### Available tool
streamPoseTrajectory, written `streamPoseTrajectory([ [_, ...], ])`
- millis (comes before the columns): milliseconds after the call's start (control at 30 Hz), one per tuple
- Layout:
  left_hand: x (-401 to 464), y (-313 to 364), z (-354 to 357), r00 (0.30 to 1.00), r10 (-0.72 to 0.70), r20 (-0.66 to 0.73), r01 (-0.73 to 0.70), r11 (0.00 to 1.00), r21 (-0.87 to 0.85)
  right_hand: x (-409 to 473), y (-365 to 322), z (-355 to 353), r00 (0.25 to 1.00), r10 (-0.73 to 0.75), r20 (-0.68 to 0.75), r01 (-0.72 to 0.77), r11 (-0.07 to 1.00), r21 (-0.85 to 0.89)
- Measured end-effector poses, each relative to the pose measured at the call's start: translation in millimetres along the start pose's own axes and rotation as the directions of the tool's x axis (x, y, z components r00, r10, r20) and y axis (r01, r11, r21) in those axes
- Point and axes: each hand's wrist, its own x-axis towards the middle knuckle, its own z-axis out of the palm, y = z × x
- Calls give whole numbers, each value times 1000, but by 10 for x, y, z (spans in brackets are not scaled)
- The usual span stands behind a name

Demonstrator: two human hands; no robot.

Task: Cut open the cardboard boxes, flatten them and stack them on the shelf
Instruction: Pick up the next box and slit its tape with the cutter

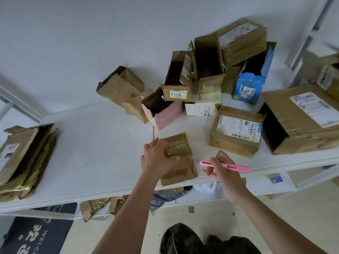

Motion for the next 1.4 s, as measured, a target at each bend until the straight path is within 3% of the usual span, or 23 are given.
streamPoseTrajectory([
  [67,72,66,-79,999,-22,49,16,994,107,18,-20,-15,995,1,-97,7,997,79],
  [167,124,90,-139,997,-76,-3,74,961,266,71,-52,-1,989,-17,-147,36,991,126],
  [300,101,54,-174,942,-333,-47,336,923,186,99,-74,46,981,-13,-194,46,985,165],
  [367,83,45,-190,924,-378,-54,381,905,192,103,-67,86,979,-10,-206,46,984,171],
  [433,84,44,-191,930,-358,-79,365,925,105,100,-56,151,977,-12,-212,51,982,181],
  [533,69,68,-154,954,-287,84,297,942,-156,83,-59,294,978,1,-209,51,968,246],
  [700,16,147,-121,912,-325,252,402,832,-382,96,-33,411,951,-34,-308,114,963,245],
  [767,-15,134,-116,898,-386,212,438,836,-330,139,-81,387,954,-46,-296,130,954,270],
  [900,-30,31,-140,901,-433,-13,432,901,-40,337,-298,357,984,-1,-181,67,930,362],
  [1100,-62,-34,-44,919,-331,-216,387,863,323,302,-258,357,972,-24,-234,100,943,317],
  [1167,-34,-67,43,948,-115,-297,225,901,370,177,-115,421,971,-29,-236,92,960,263],
  [1233,6,-85,96,957,166,-236,-99,957,272,107,-33,519,970,-38,-238,100,963,252],
  [1267,21,-88,110,958,236,-160,-208,963,171,107,-28,570,971,-46,-236,108,961,256],
  [1300,22,-97,115,964,253,-81,-248,967,60,135,-40,611,972,-53,-229,113,960,256],
  [1400,8,-194,73,978,205,49,-191,962,-195,288,-116,675,982,-70,-177,109,968,227],
])
